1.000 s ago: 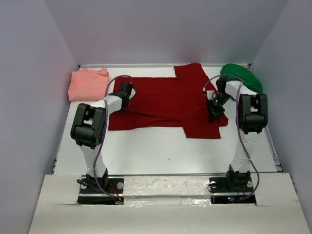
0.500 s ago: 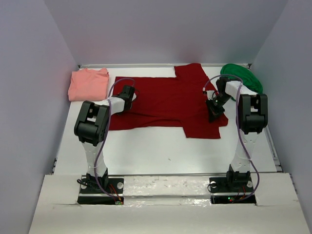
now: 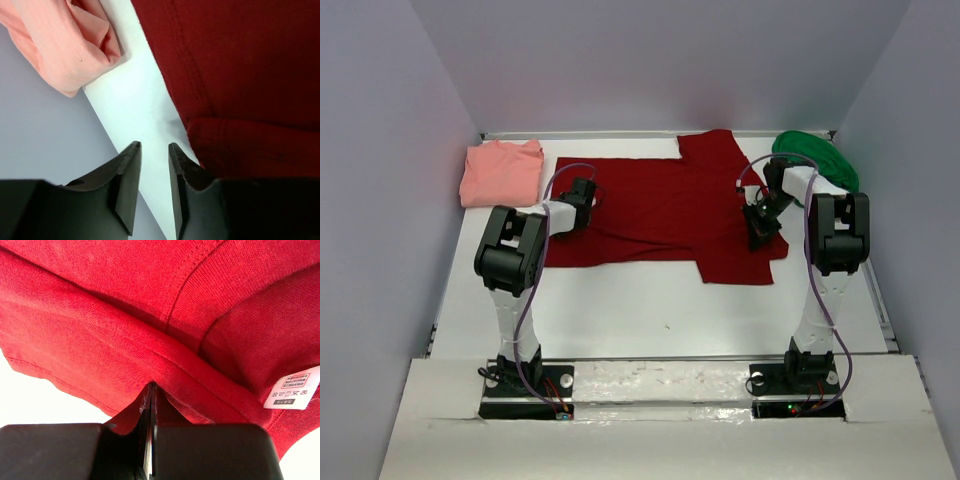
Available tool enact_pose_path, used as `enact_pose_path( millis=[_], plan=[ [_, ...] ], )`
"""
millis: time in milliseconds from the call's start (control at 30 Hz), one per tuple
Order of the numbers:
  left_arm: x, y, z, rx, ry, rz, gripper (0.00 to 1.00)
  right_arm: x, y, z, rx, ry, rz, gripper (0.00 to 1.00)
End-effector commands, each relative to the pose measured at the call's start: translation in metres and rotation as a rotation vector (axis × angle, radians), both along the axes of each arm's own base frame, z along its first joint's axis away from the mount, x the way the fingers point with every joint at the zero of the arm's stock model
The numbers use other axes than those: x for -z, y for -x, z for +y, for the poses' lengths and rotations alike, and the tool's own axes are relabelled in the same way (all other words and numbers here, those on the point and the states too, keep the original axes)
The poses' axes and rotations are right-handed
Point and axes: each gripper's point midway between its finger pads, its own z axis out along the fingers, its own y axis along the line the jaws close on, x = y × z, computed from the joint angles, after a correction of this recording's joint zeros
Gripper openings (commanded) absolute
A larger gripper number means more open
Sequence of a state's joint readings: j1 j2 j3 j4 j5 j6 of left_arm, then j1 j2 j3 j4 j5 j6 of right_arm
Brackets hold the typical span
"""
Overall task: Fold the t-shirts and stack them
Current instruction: Fold the flattened tshirt in 1/3 of the way
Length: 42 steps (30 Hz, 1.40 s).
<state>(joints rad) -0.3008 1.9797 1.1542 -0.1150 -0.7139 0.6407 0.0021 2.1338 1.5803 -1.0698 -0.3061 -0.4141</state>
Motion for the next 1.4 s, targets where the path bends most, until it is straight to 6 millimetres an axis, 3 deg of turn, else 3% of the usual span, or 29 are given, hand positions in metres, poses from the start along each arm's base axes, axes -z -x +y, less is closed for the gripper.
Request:
enact_pose_path(
  millis=[0, 67, 133, 267, 333, 467, 500, 667, 800, 900, 933, 1067, 1133, 1233, 1367],
  plan=[
    [-0.026, 0.000, 0.009, -0.027, -0.063, -0.056, 0.44, 0.046, -0.005, -0.041, -0.055, 0.205, -0.015, 0.00],
    [-0.036, 0.001, 0.012, -0.032, -0.082, -0.071, 0.52, 0.047, -0.005, -0.040, -0.055, 0.201, -0.015, 0.00],
    [-0.048, 0.002, 0.016, -0.047, -0.108, -0.094, 0.54, 0.046, -0.006, -0.038, -0.054, 0.192, -0.020, 0.00],
    [-0.090, 0.008, 0.024, -0.077, -0.142, -0.174, 0.56, 0.047, -0.005, -0.038, -0.058, 0.191, -0.026, 0.00],
    [-0.106, 0.009, 0.022, -0.078, -0.109, -0.203, 0.65, 0.049, -0.005, -0.040, -0.061, 0.197, -0.029, 0.00],
    [-0.118, 0.014, -0.005, -0.028, 0.231, -0.176, 0.74, 0.057, -0.002, -0.042, -0.065, 0.211, -0.023, 0.00],
    [-0.123, 0.016, -0.021, 0.022, 0.349, -0.174, 0.74, 0.058, -0.003, -0.043, -0.064, 0.214, -0.024, 0.00],
    [-0.128, 0.042, -0.045, 0.076, 0.550, -0.140, 0.71, 0.050, -0.007, -0.039, -0.060, 0.195, -0.048, 0.00],
    [-0.128, 0.055, -0.044, 0.074, 0.566, -0.147, 0.70, 0.021, -0.014, -0.031, -0.069, 0.148, -0.110, 0.00],
    [-0.130, 0.063, -0.046, 0.096, 0.598, -0.164, 0.70, -0.018, -0.015, -0.023, -0.092, 0.101, -0.156, 0.24],
    [-0.126, 0.067, -0.046, 0.098, 0.602, -0.157, 0.70, -0.029, -0.005, -0.018, -0.116, 0.063, -0.136, 0.38],
    [-0.120, 0.077, -0.040, 0.099, 0.630, -0.160, 0.71, -0.081, 0.016, -0.017, -0.205, 0.064, -0.203, 0.54],
    [-0.123, 0.081, -0.030, 0.085, 0.653, -0.185, 0.72, -0.092, 0.032, -0.022, -0.267, 0.094, -0.196, 0.60],
    [-0.131, 0.085, -0.018, 0.070, 0.683, -0.229, 0.75, -0.115, 0.050, -0.024, -0.336, 0.112, -0.221, 0.63],
    [-0.135, 0.090, -0.004, 0.039, 0.696, -0.254, 0.75, -0.131, 0.073, -0.026, -0.392, 0.100, -0.192, 0.64]
  ],
)
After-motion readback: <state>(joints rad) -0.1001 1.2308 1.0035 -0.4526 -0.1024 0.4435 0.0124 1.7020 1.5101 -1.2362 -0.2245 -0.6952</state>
